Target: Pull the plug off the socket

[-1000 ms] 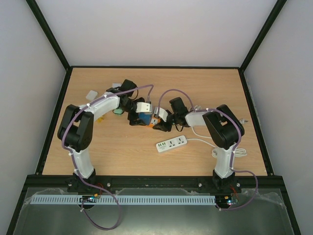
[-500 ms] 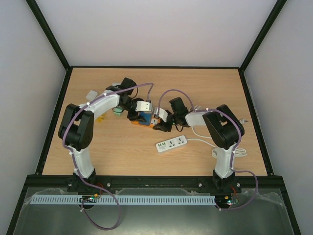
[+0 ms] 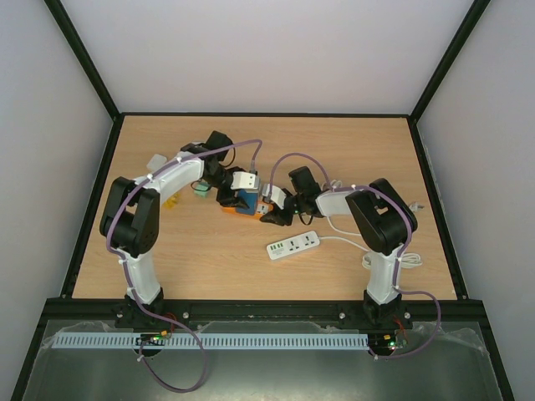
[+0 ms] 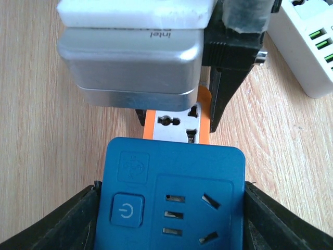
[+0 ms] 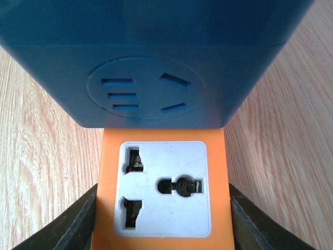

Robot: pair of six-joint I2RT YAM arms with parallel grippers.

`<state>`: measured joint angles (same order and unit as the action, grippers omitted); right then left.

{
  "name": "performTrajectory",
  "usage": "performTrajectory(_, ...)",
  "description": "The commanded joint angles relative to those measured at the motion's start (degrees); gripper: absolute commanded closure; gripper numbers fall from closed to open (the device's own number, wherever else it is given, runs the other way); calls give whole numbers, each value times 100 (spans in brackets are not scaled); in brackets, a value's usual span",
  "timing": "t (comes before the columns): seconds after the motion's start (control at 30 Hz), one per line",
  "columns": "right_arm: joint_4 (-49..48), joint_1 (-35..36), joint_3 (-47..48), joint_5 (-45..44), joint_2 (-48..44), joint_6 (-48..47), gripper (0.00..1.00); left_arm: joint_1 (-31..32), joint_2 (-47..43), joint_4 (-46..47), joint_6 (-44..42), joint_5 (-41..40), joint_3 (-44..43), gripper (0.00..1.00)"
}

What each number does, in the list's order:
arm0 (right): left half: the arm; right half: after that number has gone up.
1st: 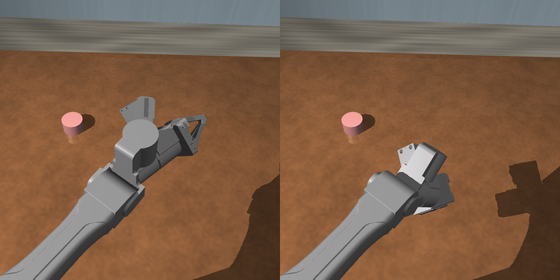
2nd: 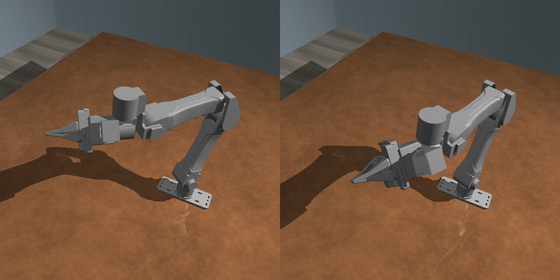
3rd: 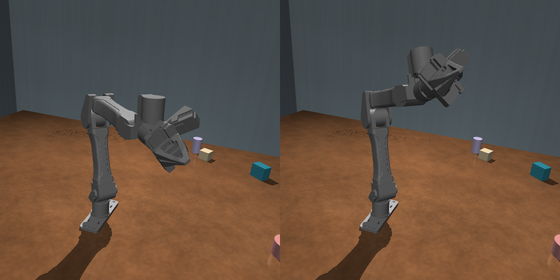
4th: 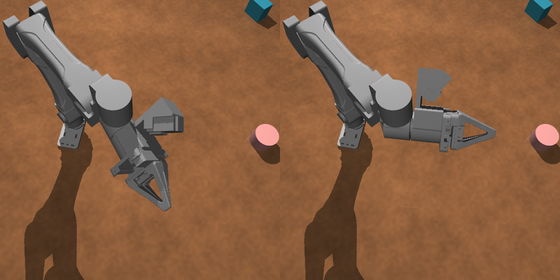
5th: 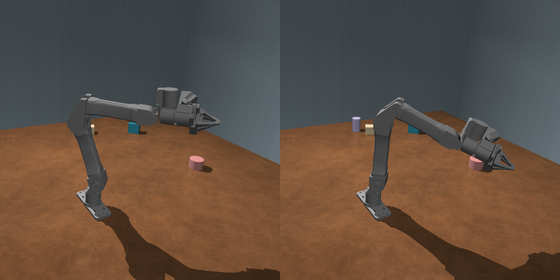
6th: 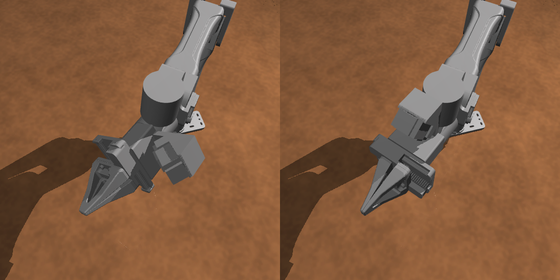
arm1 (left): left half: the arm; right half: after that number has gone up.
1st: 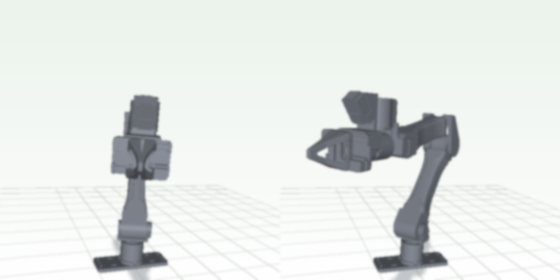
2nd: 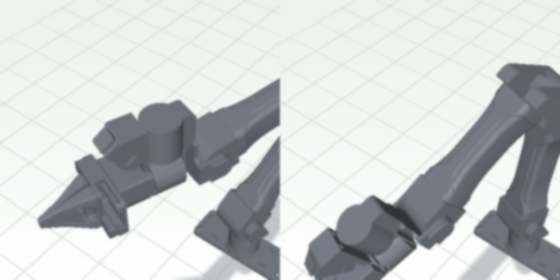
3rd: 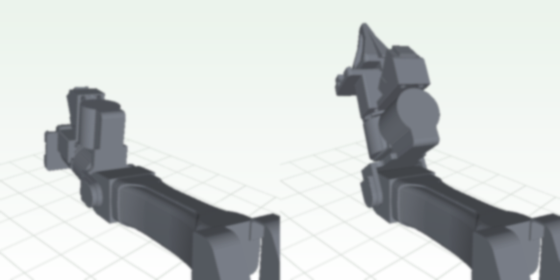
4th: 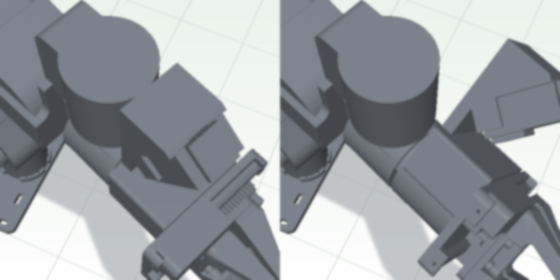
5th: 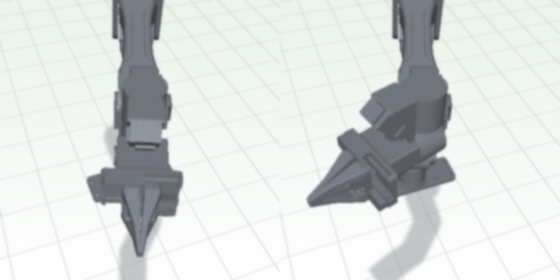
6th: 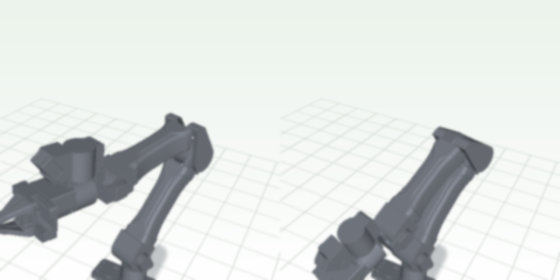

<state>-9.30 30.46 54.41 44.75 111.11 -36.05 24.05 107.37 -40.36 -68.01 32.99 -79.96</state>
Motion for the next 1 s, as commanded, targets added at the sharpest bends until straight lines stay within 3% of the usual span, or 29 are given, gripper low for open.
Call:
performTrajectory(0.0,321,39,-7,-375,234,11,98,-6,-247,-221,42,747,-383,51)
performTrajectory(0.23,343,48,-13,-327,207,-24,95,-6,-286,-79,87,666,-212,53)
performTrajectory(0.47,210,48,-123,-215,84,6,45,91,-288,295,203,621,351,55)
performTrajectory(0.63,50,49,-217,-173,-76,92,30,197,-254,374,235,612,495,56)
performTrajectory(0.77,-82,48,-270,-1,-210,247,28,276,-212,435,285,612,550,56)
performTrajectory(0.97,-138,48,-317,158,-273,250,42,354,-182,503,371,590,548,56)
